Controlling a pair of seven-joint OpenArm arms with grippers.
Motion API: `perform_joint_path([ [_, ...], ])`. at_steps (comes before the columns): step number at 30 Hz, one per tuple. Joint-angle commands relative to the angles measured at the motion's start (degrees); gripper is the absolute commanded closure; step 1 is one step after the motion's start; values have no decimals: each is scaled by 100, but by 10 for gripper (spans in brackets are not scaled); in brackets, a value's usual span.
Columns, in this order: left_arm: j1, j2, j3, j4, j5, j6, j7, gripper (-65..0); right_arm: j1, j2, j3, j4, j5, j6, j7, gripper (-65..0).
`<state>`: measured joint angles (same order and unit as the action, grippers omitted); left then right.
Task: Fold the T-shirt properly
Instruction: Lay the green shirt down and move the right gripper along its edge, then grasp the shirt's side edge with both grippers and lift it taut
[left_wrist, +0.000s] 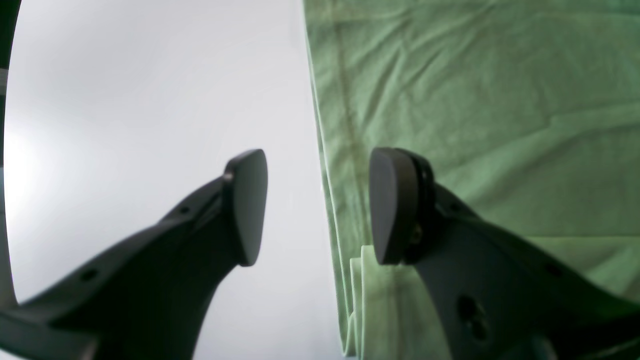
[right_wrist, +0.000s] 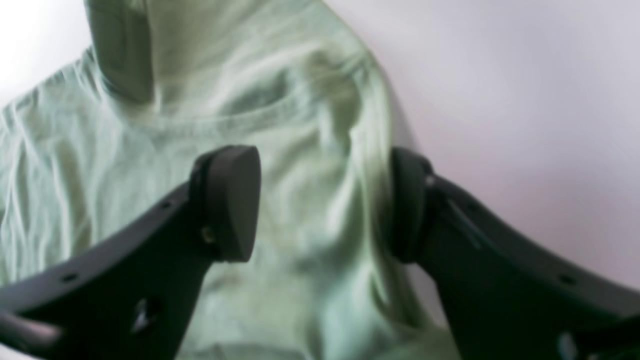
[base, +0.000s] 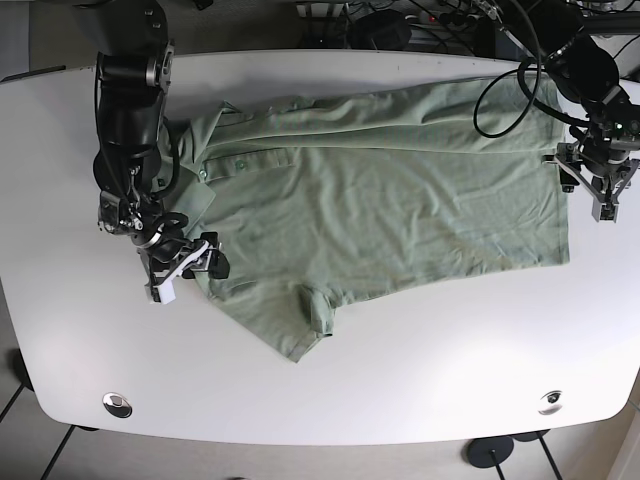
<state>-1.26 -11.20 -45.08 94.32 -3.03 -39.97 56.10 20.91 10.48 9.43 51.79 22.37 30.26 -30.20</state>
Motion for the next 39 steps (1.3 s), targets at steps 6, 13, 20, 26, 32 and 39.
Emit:
perform_joint_path([
  [6, -424, -159, -15, -804, -36, 651, -524, -312, 112, -6, -33, 47, -52, -24, -132, -29],
  [13, -978, -625, 29, -2676, -71, 713, -603, -314, 103, -6, -33, 47, -52, -41, -132, -22],
  [20, -978, -590, 38, -3248, -80, 687, -1007, -444, 85, -6, -33, 47, -17, -50, -132, -22],
  [26, -978, -458, 653, -3265, -449, 379, -981, -444, 85, -15, -33, 47, -8, -50, -132, -22],
  [32, -978, -440, 1005, -3274, -853, 256, -1016, -250, 76, -15, -16, 47, -8, -50, -132, -22],
  [39, -1162, -440, 583, -2887, -880, 177, -981, 0, -258, -24, -16, 592, 53, 2, -141, -17],
])
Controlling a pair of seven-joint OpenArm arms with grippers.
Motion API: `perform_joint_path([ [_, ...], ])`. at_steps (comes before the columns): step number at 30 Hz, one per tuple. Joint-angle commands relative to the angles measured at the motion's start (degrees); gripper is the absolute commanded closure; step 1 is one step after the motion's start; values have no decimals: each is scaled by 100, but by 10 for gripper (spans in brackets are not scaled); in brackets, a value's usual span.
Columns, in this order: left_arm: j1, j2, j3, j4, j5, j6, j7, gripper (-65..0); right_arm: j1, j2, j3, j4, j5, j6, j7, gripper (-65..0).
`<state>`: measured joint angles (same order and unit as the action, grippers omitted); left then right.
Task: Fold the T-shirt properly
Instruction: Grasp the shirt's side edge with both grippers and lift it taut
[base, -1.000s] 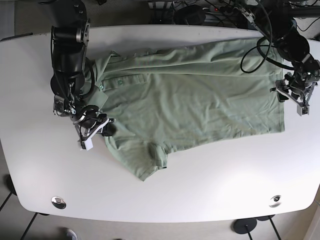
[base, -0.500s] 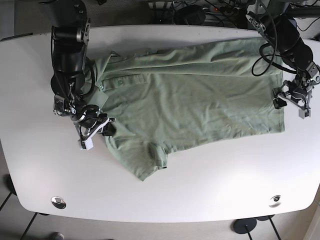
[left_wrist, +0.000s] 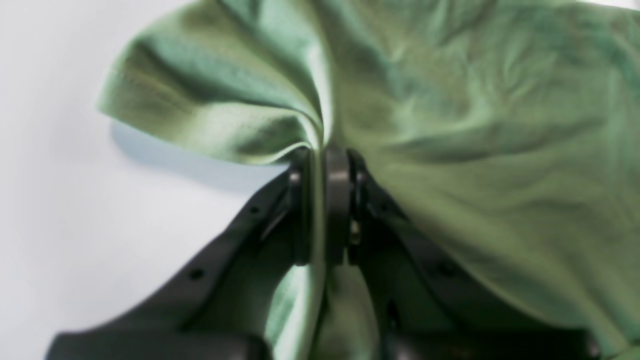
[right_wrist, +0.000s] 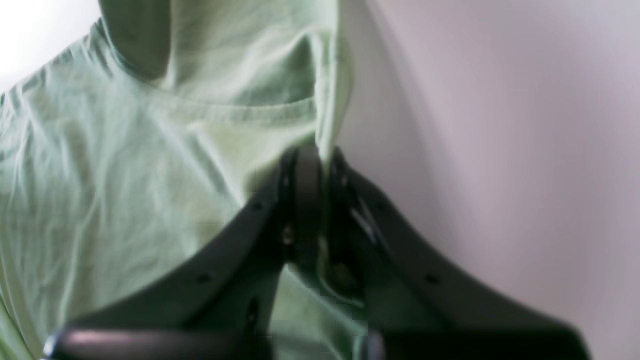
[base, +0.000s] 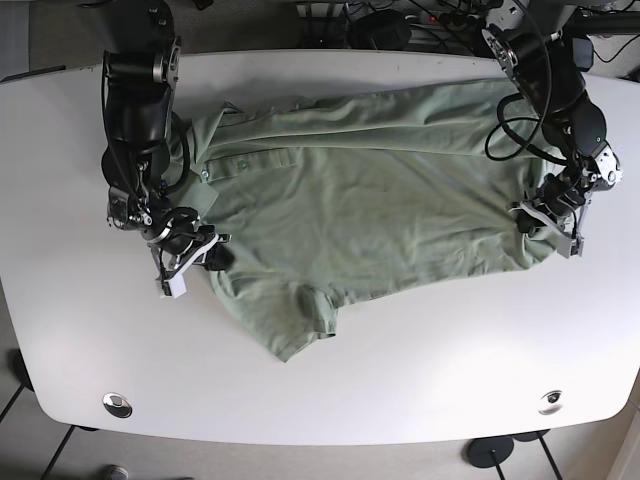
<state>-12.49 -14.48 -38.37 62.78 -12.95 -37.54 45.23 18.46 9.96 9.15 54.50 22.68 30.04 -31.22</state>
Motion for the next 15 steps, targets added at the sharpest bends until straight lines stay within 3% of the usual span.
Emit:
perform_joint_path([
  [1, -39, -112, -141, 513, 130, -154, 123, 0, -162, -33, 13, 603, 102, 24, -65, -16],
  [5, 119, -112, -167, 1506, 104, -233, 685, 0, -857, -42, 13, 1895, 172, -37, -399, -16],
  [10, 357, -95, 8, 2886, 104, -233, 1002, 0, -1472, -33, 30, 3302, 163, -37, -838, -16],
  [15, -259, -104, 589, 3326, 139, -198, 1046, 0, -637, 20, 417, 3592, 154, -37, -1577, -16],
])
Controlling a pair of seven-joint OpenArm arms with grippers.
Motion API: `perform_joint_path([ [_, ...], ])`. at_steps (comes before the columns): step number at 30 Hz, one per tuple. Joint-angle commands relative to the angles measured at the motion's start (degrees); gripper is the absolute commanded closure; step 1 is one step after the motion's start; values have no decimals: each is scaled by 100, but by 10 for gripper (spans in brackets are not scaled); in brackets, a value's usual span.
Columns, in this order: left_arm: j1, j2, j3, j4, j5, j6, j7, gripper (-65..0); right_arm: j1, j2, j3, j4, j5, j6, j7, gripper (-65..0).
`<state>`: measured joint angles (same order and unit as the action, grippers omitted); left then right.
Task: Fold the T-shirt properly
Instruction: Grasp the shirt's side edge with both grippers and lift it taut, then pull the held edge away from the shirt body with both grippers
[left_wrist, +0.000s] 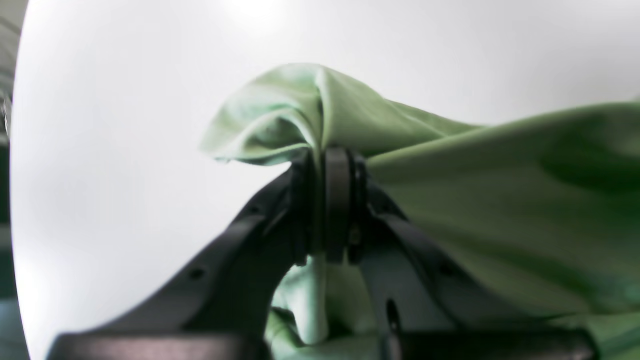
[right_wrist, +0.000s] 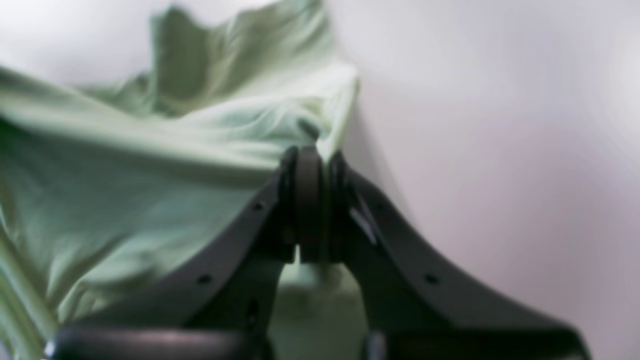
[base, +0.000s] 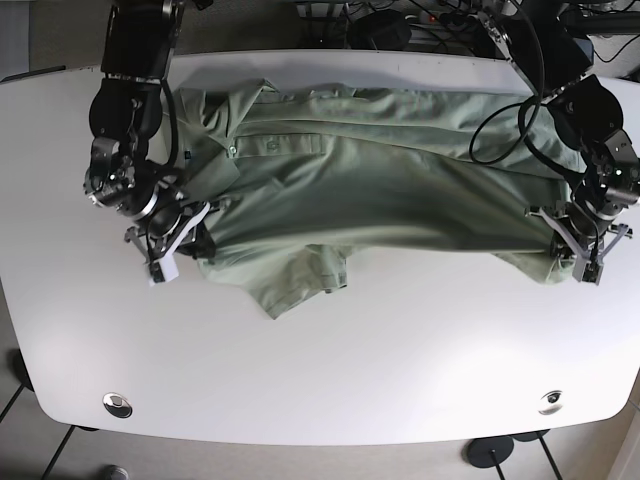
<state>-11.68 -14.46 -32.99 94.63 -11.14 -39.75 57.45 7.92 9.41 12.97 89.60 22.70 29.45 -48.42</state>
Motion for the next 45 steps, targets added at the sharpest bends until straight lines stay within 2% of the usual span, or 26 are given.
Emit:
perform_joint_path([
  [1, -542, -115, 130, 133, -42, 23, -176, 0, 645, 171, 61, 38, 152, 22, 29, -16],
  [4, -1605, -141, 605, 27, -25, 93, -167, 0, 1788, 347, 61, -191, 161, 22, -270, -16],
  [8, -3047, -352, 974, -544, -51, 348, 141, 0, 3203, 505, 52, -622, 161, 48, -665, -16],
  [14, -5254, -563, 1080, -1749, -34, 357, 132, 0, 5471, 830, 35, -1378, 170, 83, -850, -16],
  [17, -5772, -572, 1080, -1960, -34, 357, 149, 0, 6192, 945, -282, -1633, 187, 83, -982, -16],
  [20, -5684, -695, 1071, -1819, -60, 357, 158, 0, 6245, 1033, -387, -1457, 205, 83, -1114, -16],
  [22, -5192, -704, 1027, -1573, -78, 357, 255, 0, 5788, 1033, -352, -1088, 205, 83, -1316, -16],
  [25, -4111, -695, 965, -1045, -78, 322, 255, 0, 4478, 1015, -44, -200, 205, 83, -1413, -16],
  [29, -2590, -660, 499, -377, -122, 313, 246, 0, 2667, 822, 254, 627, 205, 83, -1395, -16],
  [33, -770, -519, -292, 10, -798, 313, 237, 0, 680, 435, 589, 1163, 196, 92, -1316, -16],
  [36, -23, -510, -608, 10, -1124, 313, 237, 0, -225, 312, 615, 1277, 196, 92, -1070, -17],
  [40, 707, -510, -890, 10, -1449, 313, 237, 0, -1069, 303, 632, 1506, 196, 92, -964, -17],
  [45, 1243, -510, -1312, 18, -1519, 304, 237, 0, -1825, 294, 632, 1840, 196, 92, -964, -17],
])
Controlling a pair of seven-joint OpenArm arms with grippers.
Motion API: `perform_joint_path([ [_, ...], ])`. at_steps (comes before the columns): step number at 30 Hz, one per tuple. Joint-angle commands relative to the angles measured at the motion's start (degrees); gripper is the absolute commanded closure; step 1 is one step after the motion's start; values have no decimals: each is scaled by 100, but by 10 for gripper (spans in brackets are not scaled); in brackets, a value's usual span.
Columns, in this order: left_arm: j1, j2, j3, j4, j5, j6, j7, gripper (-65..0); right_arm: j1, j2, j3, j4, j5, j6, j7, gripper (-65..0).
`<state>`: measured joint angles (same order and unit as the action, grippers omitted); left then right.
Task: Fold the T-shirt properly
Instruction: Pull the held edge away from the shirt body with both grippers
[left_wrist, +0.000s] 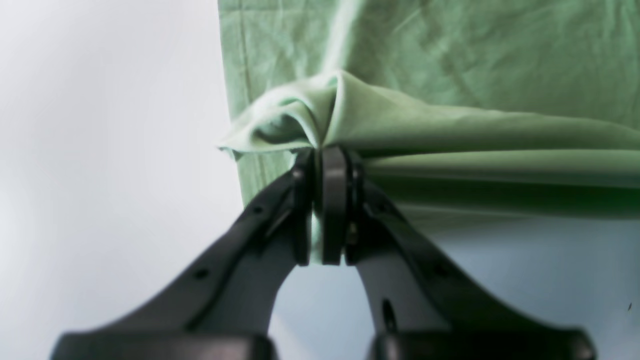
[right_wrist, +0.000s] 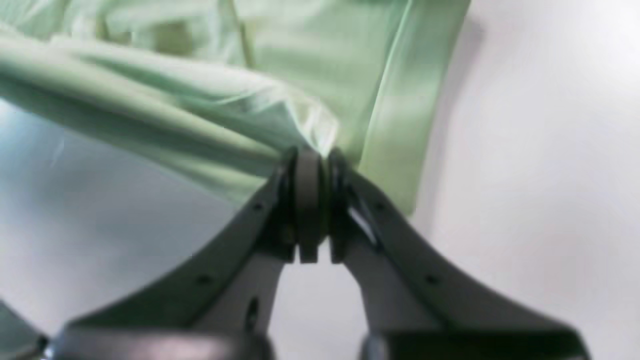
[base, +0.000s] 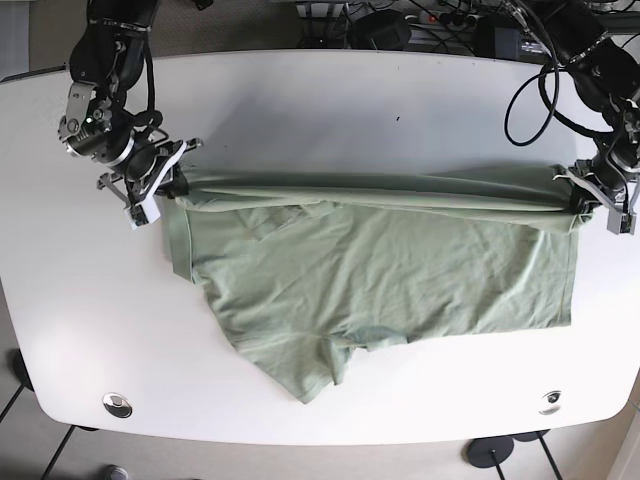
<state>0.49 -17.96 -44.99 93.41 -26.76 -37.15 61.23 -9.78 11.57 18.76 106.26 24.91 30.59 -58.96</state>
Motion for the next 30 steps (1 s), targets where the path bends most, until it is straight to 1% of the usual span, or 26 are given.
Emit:
perform_joint_path([
  [1, 96, -160, -173, 141, 43, 44, -141, 0, -160, 78, 53, 218, -25, -22, 89, -17],
  [3, 210, -160, -261, 141, 17, -35, -141, 0, -345, -1, 53, 262, -25, -22, 89, -17],
  [5, 272, -160, -411, 114, 52, -246, -141, 0, -486, -63, 53, 289, -25, -22, 89, -17],
  [11, 280, -169, -490, 97, 70, -285, -141, 0, -477, -36, 18, 280, -51, -22, 81, -17],
  [12, 333, -169, -490, 70, 70, -285, -141, -10, -486, -28, 18, 280, -60, -22, 81, -17],
  [13, 404, -169, -481, -9, 70, -285, -141, -51, -494, -19, 27, 271, -60, -22, 81, -17],
  [14, 430, -169, -472, -79, 70, -285, -141, -110, -521, -19, 27, 271, -60, -22, 81, -17],
  [16, 448, -169, -472, -158, 70, -281, -141, -249, -626, -19, 27, 271, -60, -22, 81, -19],
  [17, 465, -178, -472, -176, 70, -281, -141, -332, -661, -19, 27, 271, -60, -22, 81, -21],
  [18, 465, -187, -472, -176, 70, -281, -141, -368, -670, -19, 27, 271, -60, -22, 81, -21],
  [21, 659, -248, -472, -228, 61, -285, -141, -375, -855, -19, 36, 289, -33, -22, 81, -29],
  [22, 711, -336, -472, -211, 26, -285, -141, -374, -899, -19, 27, 315, -25, -22, 81, -51],
  [23, 746, -398, -472, -211, 17, -285, -141, -374, -916, -19, 27, 315, -25, -22, 72, -98],
  [24, 746, -407, -472, -211, 17, -285, -141, -374, -969, -19, 36, 315, -25, -22, 63, -162],
  [25, 755, -407, -481, -211, 17, -285, -141, -374, -1039, -19, 71, 315, -25, -22, 89, -265],
  [26, 755, -407, -481, -211, 17, -285, -141, -374, -1066, -45, 211, 315, -25, -22, 89, -327],
  [27, 755, -389, -481, -211, 52, -285, -141, -372, -1075, -89, 519, 315, -25, -22, 89, -403],
  [28, 755, -380, -472, -211, 52, -285, -141, -372, -1119, -186, 721, 315, -25, -22, 98, -436],
  [29, 755, -380, -437, -220, 52, -285, -141, -372, -1127, -318, 1126, 412, -25, -22, 98, -444],
  [30, 746, -380, -358, -246, 52, -285, -141, -372, -1119, -379, 1372, 517, -25, -13, 98, -444],
])
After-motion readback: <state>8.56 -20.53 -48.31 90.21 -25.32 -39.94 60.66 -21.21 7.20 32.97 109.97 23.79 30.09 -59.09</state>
